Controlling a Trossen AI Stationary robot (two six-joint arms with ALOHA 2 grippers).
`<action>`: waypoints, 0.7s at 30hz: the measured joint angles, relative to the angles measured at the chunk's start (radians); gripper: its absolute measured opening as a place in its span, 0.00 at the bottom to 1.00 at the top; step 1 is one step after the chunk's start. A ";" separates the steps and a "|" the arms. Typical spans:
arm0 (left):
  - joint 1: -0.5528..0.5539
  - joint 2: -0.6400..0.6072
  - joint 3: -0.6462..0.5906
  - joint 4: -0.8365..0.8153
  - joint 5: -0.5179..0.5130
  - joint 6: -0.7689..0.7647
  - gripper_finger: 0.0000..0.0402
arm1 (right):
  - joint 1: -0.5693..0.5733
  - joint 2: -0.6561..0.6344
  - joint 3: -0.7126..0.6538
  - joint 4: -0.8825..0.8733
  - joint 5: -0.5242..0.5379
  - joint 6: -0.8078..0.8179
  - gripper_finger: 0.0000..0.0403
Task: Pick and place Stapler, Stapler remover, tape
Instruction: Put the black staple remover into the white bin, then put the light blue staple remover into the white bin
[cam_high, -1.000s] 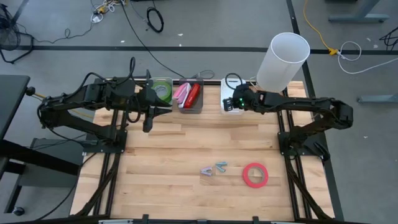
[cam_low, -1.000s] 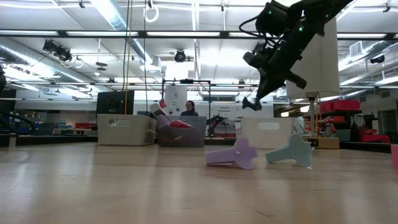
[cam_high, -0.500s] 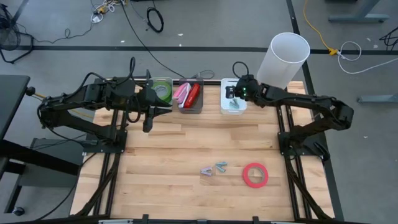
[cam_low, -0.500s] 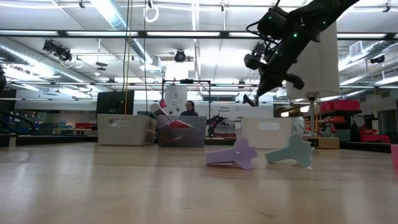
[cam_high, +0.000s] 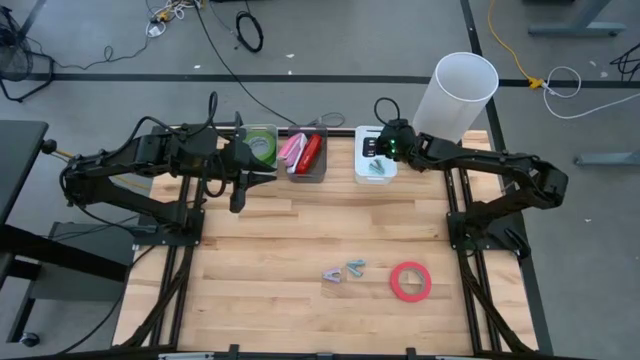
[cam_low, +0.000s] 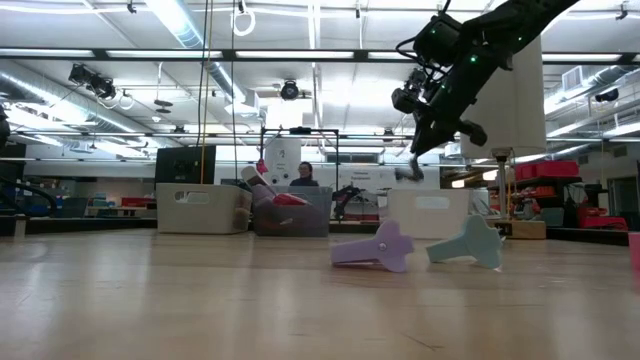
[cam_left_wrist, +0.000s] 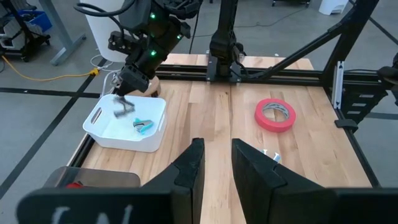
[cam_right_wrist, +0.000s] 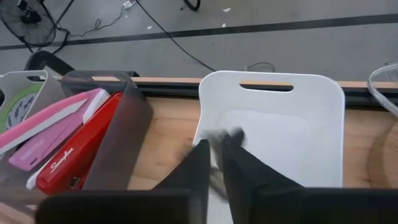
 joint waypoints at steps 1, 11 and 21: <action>0.000 0.000 0.000 0.000 0.000 0.000 0.21 | 0.000 0.000 0.000 0.000 -0.006 0.000 0.14; 0.000 0.000 0.000 0.000 0.000 0.000 0.21 | 0.004 0.000 0.000 0.025 -0.066 -0.015 0.34; 0.000 0.000 0.000 0.000 0.000 -0.007 0.21 | 0.127 -0.075 0.000 0.137 -0.125 -0.152 0.36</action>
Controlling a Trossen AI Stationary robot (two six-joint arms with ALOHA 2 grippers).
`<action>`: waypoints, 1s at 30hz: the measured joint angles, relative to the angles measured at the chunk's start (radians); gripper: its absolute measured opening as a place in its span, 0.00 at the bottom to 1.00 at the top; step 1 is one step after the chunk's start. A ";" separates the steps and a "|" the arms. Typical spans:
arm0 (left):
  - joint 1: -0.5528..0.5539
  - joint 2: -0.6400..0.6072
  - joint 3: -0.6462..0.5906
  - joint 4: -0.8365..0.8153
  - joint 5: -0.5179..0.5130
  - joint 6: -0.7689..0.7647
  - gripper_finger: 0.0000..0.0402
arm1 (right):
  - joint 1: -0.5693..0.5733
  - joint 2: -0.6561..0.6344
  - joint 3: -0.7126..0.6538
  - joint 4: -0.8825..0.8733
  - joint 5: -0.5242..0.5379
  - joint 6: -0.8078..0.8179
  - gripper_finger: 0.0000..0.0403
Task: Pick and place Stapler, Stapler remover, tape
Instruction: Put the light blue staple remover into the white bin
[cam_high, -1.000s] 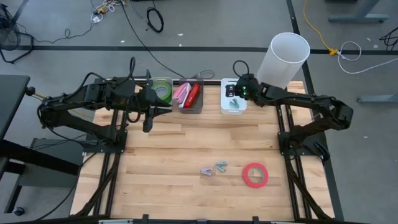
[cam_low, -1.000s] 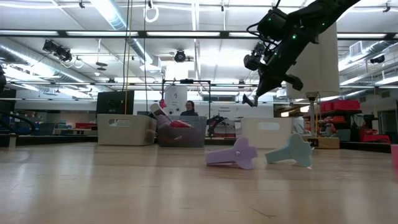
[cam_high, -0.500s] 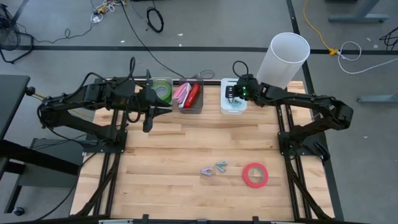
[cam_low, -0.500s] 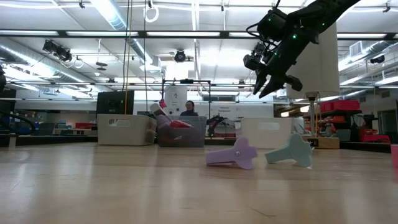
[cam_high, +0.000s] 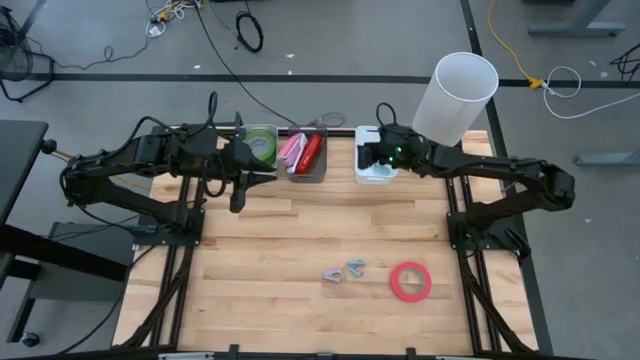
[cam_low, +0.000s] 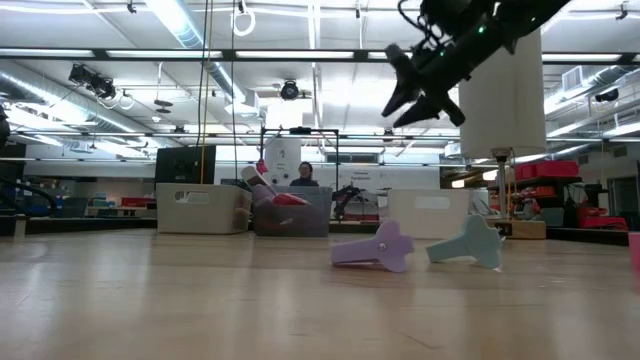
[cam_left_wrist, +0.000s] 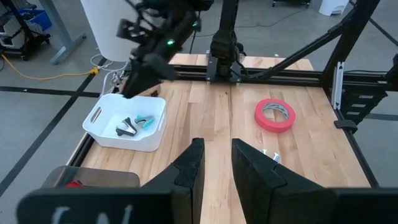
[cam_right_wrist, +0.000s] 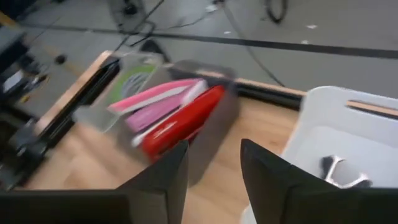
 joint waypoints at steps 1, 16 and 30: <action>0.000 0.000 0.000 0.000 0.000 0.000 0.21 | 0.021 -0.010 0.000 -0.007 0.000 -0.010 0.36; 0.000 0.000 0.000 0.000 0.000 -0.001 0.21 | 0.306 -0.055 0.000 -0.151 -0.194 -0.042 0.32; 0.000 0.000 0.000 0.000 0.000 0.005 0.21 | 0.489 -0.027 0.000 -0.319 -0.284 -0.138 0.32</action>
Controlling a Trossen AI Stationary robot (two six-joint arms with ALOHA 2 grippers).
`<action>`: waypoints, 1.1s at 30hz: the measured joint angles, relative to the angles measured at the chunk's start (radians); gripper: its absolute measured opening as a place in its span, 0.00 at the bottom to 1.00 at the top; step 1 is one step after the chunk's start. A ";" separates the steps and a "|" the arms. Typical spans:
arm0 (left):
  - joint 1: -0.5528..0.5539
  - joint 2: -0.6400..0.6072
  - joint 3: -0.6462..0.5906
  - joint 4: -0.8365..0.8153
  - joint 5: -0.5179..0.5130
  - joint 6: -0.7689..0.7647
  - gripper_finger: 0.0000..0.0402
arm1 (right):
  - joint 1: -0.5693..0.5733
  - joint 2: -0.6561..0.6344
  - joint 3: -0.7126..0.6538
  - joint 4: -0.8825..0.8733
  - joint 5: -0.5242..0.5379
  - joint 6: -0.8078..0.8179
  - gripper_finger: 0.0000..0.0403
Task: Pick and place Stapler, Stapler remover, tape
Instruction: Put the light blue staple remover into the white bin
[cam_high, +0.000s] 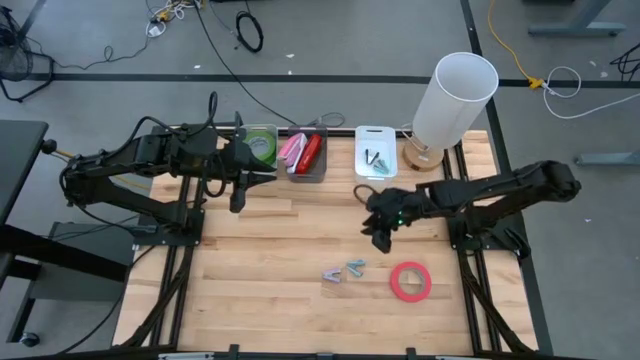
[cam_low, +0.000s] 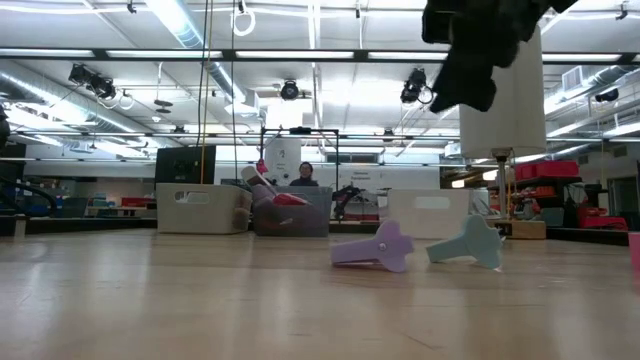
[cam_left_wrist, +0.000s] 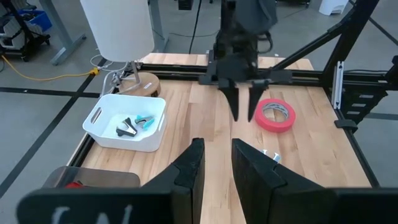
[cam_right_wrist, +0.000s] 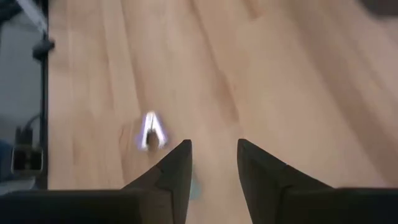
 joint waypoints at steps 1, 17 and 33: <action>0.000 0.000 0.000 0.000 0.000 0.000 0.21 | 0.009 0.010 0.000 -0.004 -0.006 -0.004 0.32; 0.000 0.000 0.000 0.001 0.000 0.002 0.21 | 0.066 0.191 0.000 0.030 -0.110 -0.029 0.32; 0.000 0.000 0.000 0.000 0.000 0.002 0.21 | 0.086 0.297 0.000 0.065 -0.129 -0.097 0.32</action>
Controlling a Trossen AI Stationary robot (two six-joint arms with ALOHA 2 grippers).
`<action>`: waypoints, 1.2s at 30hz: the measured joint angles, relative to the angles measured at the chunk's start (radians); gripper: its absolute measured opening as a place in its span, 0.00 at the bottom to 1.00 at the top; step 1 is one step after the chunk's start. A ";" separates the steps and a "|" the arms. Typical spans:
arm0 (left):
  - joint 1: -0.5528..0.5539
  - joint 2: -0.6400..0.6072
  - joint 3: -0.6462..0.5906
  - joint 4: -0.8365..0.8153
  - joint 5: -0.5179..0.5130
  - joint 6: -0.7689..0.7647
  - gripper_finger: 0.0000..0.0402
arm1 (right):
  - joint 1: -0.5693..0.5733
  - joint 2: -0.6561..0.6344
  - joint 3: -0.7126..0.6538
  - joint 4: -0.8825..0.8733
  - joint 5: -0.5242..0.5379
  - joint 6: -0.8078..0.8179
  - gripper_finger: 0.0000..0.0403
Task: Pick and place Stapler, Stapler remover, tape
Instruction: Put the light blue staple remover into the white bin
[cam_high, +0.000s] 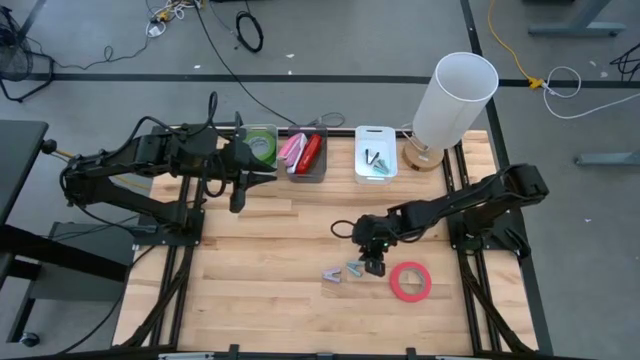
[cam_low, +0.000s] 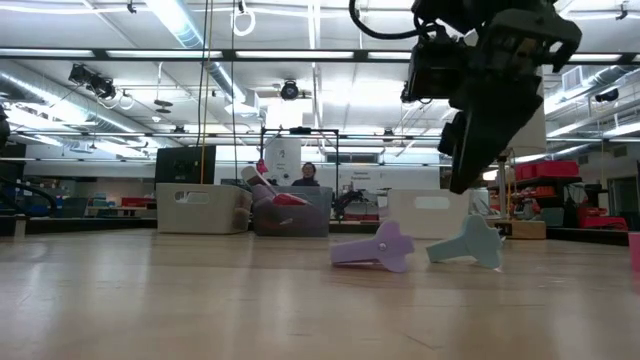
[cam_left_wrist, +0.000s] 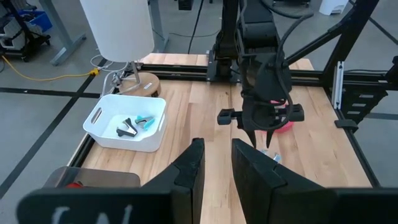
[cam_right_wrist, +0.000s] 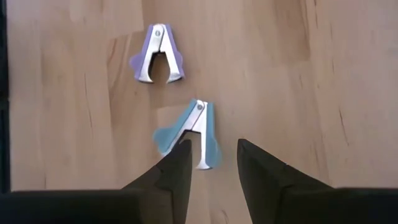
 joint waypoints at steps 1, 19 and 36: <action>0.000 0.000 0.000 0.000 0.000 0.000 0.21 | 0.000 0.005 0.000 -0.001 -0.005 -0.008 0.32; 0.000 0.000 0.000 0.000 0.000 0.000 0.21 | 0.002 0.081 0.000 0.049 -0.031 -0.070 0.32; 0.000 0.000 0.000 0.000 0.000 0.000 0.21 | 0.002 0.117 0.000 0.067 -0.040 -0.048 0.31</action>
